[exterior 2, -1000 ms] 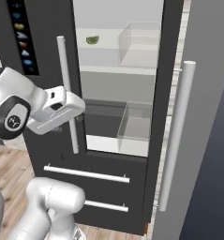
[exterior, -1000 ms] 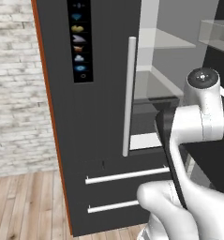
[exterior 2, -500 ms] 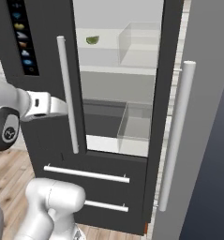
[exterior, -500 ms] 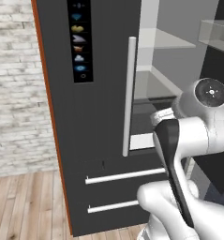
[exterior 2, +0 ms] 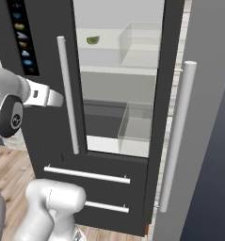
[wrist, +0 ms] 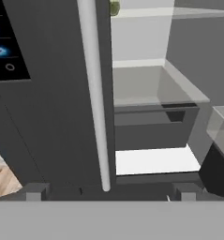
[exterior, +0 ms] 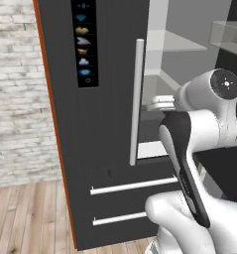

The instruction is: There is a bowl on the dining counter. Grab a lemon wedge from the fridge and place it in the bowl. Then get the liquor bottle and glass cup from the cabinet and place them next to the bowl.

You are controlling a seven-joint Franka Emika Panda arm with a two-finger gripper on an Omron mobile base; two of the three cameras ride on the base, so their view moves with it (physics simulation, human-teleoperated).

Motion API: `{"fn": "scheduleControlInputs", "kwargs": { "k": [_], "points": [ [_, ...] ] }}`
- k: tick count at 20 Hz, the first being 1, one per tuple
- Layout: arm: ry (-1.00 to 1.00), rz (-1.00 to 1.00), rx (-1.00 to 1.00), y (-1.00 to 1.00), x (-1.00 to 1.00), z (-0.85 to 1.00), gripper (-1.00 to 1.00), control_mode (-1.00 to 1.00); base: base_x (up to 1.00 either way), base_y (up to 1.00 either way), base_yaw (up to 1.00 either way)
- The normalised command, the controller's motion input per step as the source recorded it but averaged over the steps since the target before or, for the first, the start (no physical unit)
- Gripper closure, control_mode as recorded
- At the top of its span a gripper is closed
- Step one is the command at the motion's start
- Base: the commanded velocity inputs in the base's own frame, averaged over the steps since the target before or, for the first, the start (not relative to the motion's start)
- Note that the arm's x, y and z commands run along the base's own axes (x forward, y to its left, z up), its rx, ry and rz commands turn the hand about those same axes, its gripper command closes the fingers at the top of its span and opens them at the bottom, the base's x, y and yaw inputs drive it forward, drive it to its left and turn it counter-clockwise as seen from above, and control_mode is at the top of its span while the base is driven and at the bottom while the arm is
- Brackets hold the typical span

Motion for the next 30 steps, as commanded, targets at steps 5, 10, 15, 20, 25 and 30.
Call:
{"fn": "scheduleControlInputs", "kwargs": {
  "k": [5,10,15,20,25,30],
  "points": [
    [-0.02,0.01,0.02,0.22,0.4,0.14,-1.0,-1.0,0.0,0.0,0.0],
    [-0.22,0.04,0.0,0.04,0.23,0.0,-1.0,-1.0,0.0,0.0,0.0],
    [-0.07,0.04,0.0,0.0,0.42,0.0,-1.0,-1.0,0.0,0.0,0.0],
    [0.02,0.02,0.0,0.0,0.46,0.0,-1.0,-1.0,0.0,0.0,0.0],
    [0.07,0.0,0.0,0.0,0.59,0.0,-1.0,-1.0,0.0,0.0,0.0],
    [0.01,0.0,0.0,0.0,0.54,0.0,-1.0,-1.0,0.0,0.0,0.0]
  ]
}}
